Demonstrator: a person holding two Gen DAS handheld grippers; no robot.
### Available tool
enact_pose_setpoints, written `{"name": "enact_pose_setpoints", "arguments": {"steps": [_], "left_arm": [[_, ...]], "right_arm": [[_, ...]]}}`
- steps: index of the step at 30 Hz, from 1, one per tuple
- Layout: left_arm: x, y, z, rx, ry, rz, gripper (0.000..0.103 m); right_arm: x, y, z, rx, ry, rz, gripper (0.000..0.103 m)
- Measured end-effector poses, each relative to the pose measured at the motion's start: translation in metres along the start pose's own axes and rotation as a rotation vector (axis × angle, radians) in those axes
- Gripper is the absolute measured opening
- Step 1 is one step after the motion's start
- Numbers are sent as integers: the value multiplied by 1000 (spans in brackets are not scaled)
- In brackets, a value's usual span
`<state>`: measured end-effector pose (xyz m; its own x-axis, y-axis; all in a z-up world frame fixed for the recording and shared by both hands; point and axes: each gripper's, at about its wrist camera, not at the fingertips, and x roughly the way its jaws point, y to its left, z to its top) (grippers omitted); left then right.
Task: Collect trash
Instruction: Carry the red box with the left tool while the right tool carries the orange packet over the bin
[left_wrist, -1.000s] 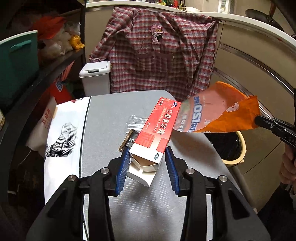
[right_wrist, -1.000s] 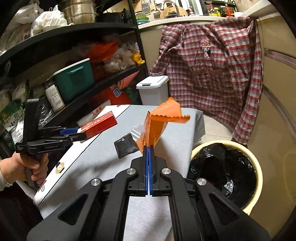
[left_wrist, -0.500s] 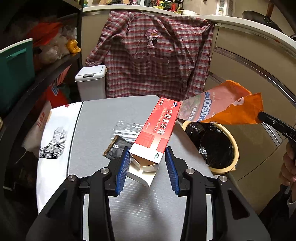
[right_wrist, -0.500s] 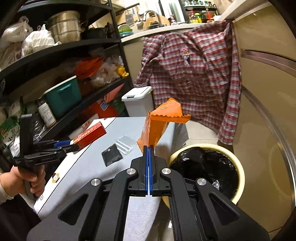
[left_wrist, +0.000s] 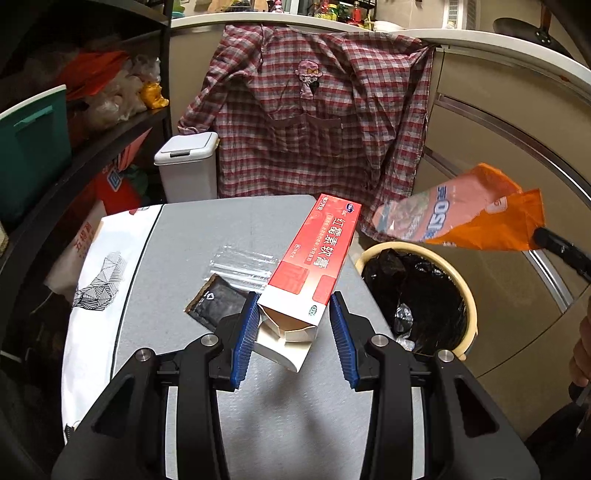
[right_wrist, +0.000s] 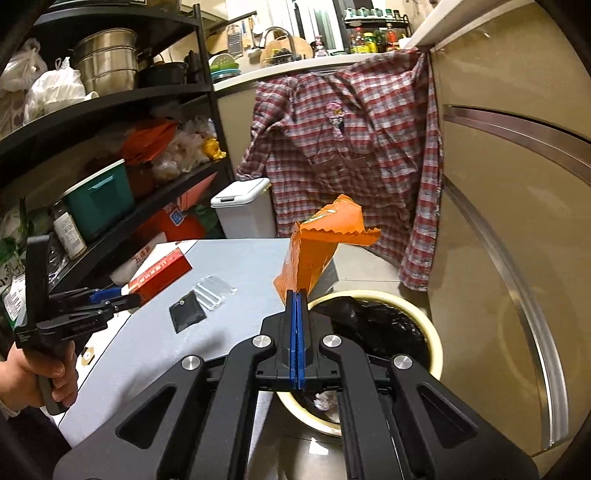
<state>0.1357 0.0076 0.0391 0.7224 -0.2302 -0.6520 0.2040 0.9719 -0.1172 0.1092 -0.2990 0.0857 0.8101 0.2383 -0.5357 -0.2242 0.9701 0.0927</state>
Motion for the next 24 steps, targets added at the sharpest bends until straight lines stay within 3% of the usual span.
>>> {"name": "enact_pose_setpoints", "arguments": {"steps": [10, 24], "left_arm": [[10, -38, 14, 26, 3, -28, 39], [52, -95, 14, 81, 86, -95, 39]], "right_arm": [[-11, -22, 3, 4, -6, -71, 1], [-17, -46, 4, 11, 57, -108, 1]]}}
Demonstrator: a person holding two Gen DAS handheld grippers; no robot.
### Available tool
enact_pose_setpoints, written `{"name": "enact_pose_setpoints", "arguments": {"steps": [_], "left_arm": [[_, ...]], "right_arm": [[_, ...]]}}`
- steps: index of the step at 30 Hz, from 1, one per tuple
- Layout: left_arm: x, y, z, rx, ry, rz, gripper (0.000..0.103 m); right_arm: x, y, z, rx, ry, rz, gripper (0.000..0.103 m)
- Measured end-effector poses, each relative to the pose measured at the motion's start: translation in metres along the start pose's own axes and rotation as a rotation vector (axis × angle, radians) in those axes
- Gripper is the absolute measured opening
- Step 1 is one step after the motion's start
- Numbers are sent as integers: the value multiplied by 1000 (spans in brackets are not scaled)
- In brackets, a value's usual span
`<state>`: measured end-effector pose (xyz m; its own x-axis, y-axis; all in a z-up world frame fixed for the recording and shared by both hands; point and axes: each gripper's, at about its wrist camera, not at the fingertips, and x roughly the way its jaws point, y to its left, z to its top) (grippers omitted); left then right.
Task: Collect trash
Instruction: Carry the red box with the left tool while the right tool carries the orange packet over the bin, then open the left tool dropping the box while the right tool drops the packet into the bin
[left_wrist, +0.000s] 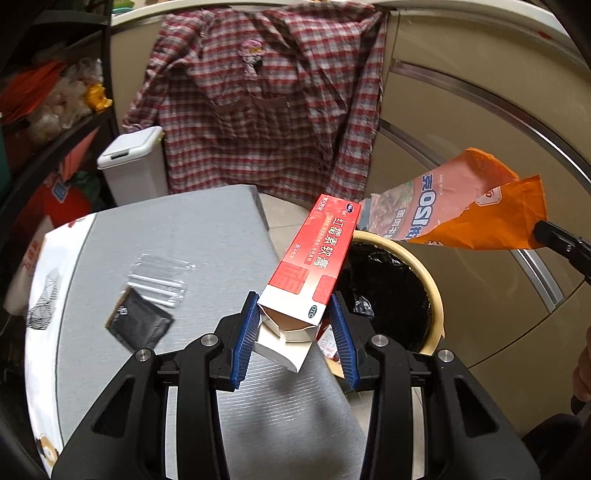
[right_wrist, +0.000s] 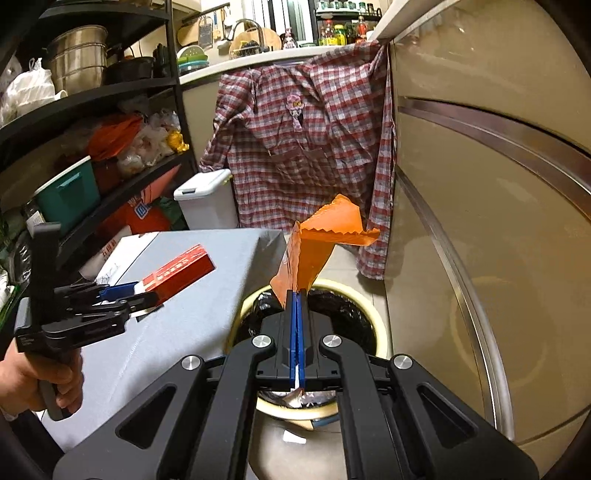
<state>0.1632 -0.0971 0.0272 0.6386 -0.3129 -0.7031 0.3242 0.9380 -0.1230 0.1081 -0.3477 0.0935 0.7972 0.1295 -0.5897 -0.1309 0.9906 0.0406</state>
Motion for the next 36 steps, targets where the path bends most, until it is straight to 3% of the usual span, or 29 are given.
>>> {"name": "enact_pose_setpoints", "arguments": {"steps": [22, 26, 28, 31, 36], "left_arm": [[56, -33, 2, 25, 82, -39, 39], [65, -33, 7, 11, 98, -61, 40], [69, -34, 9, 2, 109, -78, 47], [71, -34, 10, 0, 101, -79, 48], [70, -32, 9, 3, 96, -88, 47]], "right_arm": [[33, -9, -12, -11, 115, -26, 1], [39, -9, -13, -7, 128, -32, 5], [41, -9, -13, -7, 131, -31, 7], [44, -10, -13, -7, 131, -42, 22], [47, -14, -14, 2, 128, -40, 22]]}}
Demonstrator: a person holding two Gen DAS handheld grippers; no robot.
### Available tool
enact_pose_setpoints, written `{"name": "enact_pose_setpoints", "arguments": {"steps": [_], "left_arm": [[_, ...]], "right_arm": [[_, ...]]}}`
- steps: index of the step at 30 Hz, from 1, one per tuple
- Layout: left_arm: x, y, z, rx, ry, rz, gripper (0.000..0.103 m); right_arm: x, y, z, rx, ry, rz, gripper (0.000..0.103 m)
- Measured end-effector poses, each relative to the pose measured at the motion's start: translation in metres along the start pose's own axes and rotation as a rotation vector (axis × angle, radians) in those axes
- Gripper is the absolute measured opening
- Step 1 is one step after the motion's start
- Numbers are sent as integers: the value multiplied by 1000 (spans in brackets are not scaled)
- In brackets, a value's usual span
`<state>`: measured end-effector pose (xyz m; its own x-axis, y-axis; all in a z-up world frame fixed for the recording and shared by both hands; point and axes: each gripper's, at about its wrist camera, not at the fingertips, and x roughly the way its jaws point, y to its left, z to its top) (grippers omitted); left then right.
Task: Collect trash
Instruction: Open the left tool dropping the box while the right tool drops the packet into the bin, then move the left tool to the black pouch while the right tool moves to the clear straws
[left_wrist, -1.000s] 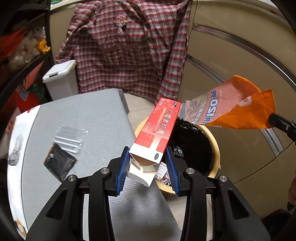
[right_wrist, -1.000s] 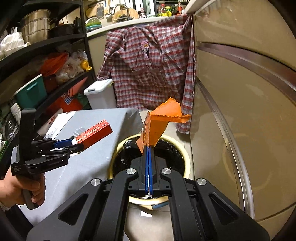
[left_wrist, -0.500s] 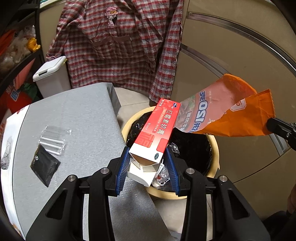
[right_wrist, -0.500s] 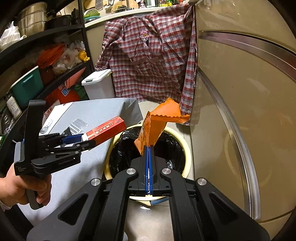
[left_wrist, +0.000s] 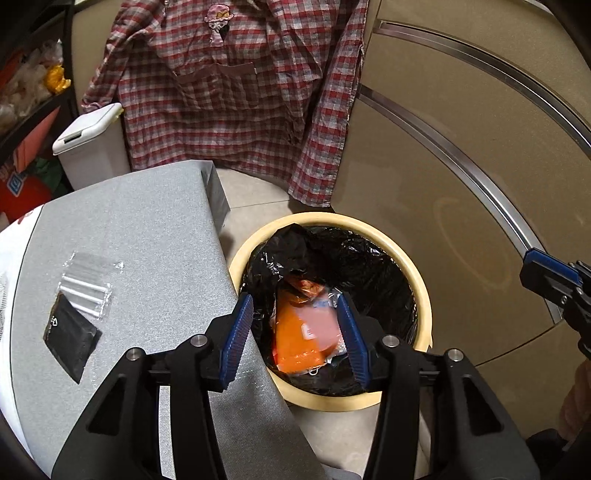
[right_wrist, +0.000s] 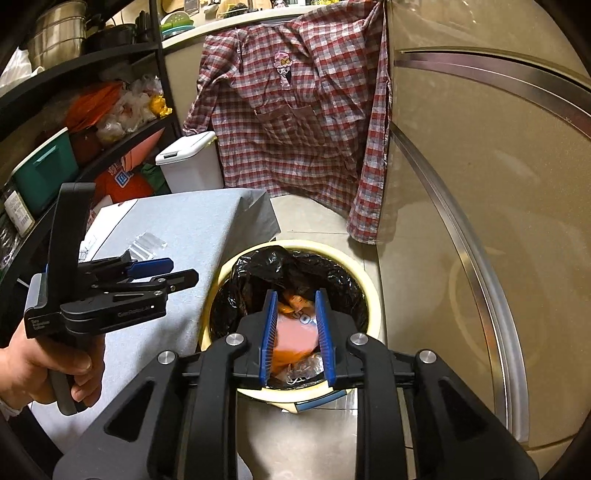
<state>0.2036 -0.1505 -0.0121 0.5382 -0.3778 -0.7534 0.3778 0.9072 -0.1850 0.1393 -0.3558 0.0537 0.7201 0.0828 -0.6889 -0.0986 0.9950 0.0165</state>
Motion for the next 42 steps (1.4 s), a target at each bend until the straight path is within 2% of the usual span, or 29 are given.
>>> {"name": "enact_pose_setpoints", "arguments": {"steps": [7, 13, 17, 23, 26, 30, 32, 37, 38, 39, 40, 41, 42], "left_arm": [[-16, 7, -2, 12, -24, 8, 47], [-57, 28, -5, 19, -88, 19, 46], [-93, 55, -9, 16, -136, 50, 41], [-143, 104, -14, 31, -196, 103, 40], [-155, 134, -19, 21, -215, 123, 40], [-146, 177, -30, -48, -217, 139, 40], [-128, 196, -36, -95, -178, 142, 40], [-87, 217, -47, -144, -87, 140, 40], [-82, 219, -48, -147, -79, 138, 42], [-75, 219, -48, -142, -69, 136, 53], [-70, 218, -48, -133, -64, 136, 72], [-62, 217, -47, -121, -52, 131, 80], [-57, 218, -48, -116, -43, 125, 83]], "right_arm": [[3, 4, 3, 5, -13, 4, 22], [0, 14, 7, 25, -45, 24, 22], [-6, 29, 10, 23, -80, 39, 22], [-8, 50, 14, 10, -116, 68, 22], [-6, 63, 13, -9, -121, 78, 21], [-2, 80, 10, -48, -127, 86, 13], [2, 86, 10, -60, -120, 92, 13], [12, 94, 9, -77, -102, 99, 13], [13, 95, 9, -78, -100, 101, 13], [15, 96, 9, -79, -95, 102, 13], [18, 97, 9, -80, -90, 105, 13], [21, 98, 9, -81, -84, 109, 13], [24, 98, 10, -83, -79, 111, 13]]}}
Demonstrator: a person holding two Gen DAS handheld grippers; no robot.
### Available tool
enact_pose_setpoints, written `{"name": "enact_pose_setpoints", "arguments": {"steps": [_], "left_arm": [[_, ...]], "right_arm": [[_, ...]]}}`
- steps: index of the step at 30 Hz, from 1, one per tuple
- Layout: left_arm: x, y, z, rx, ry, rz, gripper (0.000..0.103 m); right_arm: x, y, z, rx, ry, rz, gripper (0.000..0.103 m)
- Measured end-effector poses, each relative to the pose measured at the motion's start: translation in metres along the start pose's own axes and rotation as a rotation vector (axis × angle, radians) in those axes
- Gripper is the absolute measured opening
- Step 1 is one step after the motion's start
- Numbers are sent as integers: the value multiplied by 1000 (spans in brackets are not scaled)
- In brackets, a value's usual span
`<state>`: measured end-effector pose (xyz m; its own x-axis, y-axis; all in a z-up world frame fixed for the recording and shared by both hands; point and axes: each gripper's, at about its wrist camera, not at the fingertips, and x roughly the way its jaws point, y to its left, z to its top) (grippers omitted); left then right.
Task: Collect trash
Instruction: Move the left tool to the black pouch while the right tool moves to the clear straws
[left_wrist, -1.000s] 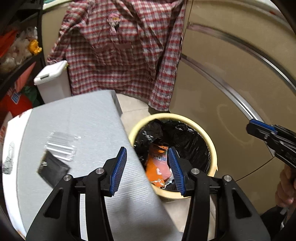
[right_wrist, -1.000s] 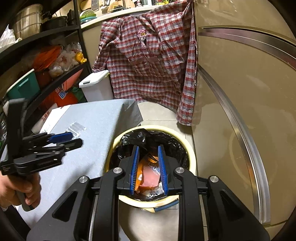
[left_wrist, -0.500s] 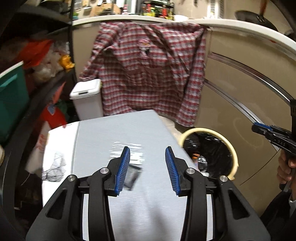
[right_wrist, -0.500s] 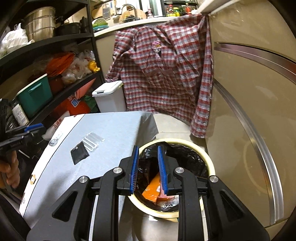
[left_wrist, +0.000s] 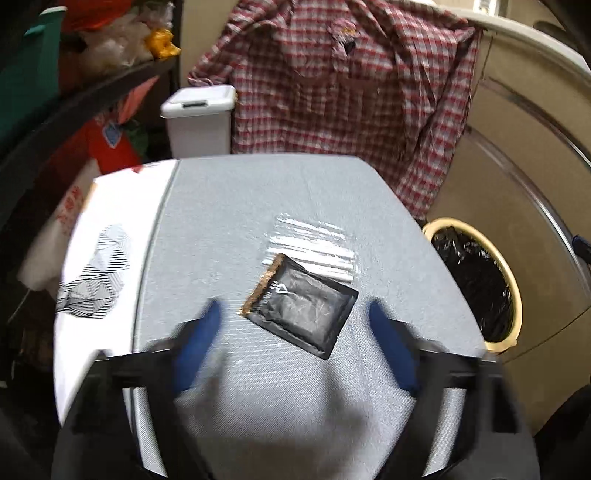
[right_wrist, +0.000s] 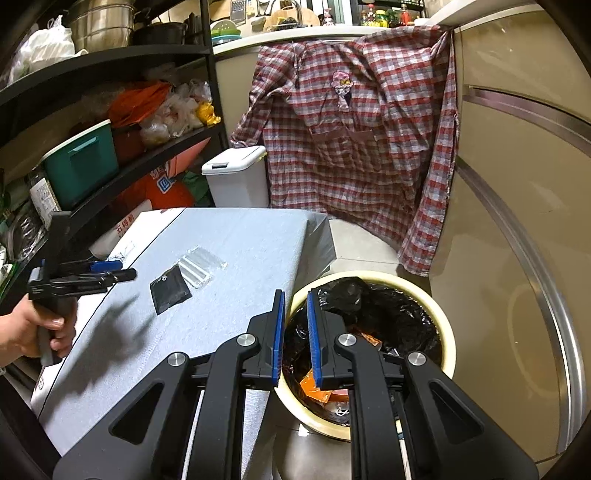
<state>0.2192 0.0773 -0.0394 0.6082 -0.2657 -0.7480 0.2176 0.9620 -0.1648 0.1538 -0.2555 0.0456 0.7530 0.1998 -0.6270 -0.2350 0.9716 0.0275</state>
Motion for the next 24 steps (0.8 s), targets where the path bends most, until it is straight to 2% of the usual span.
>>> {"name": "enact_pose_setpoints", "arguments": {"steps": [5, 8, 11, 24], "left_arm": [[28, -6, -1, 23, 59, -6, 83], [40, -10, 0, 34, 84, 11, 88], [54, -9, -3, 23, 128, 3, 88], [74, -11, -8, 74, 138, 61, 88]], "right_arm": [[15, 6, -1, -17, 26, 11, 13], [23, 11, -1, -28, 35, 20, 13], [33, 17, -1, -42, 49, 26, 13], [67, 39, -1, -72, 93, 54, 13]]}}
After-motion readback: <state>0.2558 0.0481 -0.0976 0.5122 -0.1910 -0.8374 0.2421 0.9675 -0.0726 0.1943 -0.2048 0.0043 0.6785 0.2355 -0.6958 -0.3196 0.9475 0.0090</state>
